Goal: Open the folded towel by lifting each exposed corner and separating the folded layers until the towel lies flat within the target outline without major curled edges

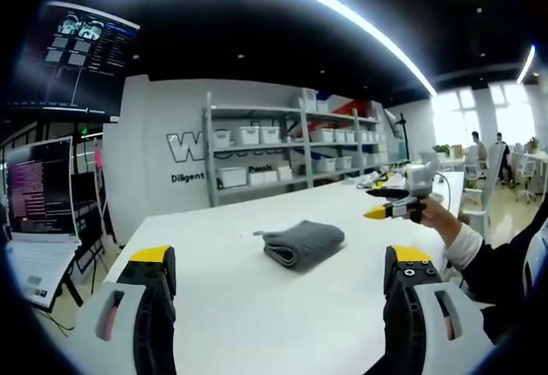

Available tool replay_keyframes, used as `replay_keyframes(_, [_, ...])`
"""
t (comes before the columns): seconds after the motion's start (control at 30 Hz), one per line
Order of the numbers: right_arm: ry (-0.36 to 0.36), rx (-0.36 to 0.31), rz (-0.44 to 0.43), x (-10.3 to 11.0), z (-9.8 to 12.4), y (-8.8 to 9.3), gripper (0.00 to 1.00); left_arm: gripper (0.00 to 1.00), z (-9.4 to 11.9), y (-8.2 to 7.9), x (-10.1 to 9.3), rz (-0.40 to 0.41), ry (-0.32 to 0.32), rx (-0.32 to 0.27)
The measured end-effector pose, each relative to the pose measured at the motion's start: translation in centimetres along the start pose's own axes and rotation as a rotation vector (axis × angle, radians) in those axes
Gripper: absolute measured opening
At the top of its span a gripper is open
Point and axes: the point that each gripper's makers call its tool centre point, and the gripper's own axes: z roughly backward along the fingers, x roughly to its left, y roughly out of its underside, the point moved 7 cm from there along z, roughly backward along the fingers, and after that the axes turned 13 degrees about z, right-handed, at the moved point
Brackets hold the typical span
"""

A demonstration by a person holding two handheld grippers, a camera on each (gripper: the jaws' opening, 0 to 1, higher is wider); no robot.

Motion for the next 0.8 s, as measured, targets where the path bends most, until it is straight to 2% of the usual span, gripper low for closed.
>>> replay_keyframes(0.37, [0.008, -0.019, -0.011, 0.8, -1.4, 1.1, 0.87, 1.00, 0.5, -0.2, 0.3, 0.004, -0.005, -0.013])
replay_keyframes(0.8, [0.041, -0.063, -0.028, 0.6, -1.4, 1.5, 0.86, 1.00, 0.6, -0.1, 0.1, 0.000, -0.002, -0.006])
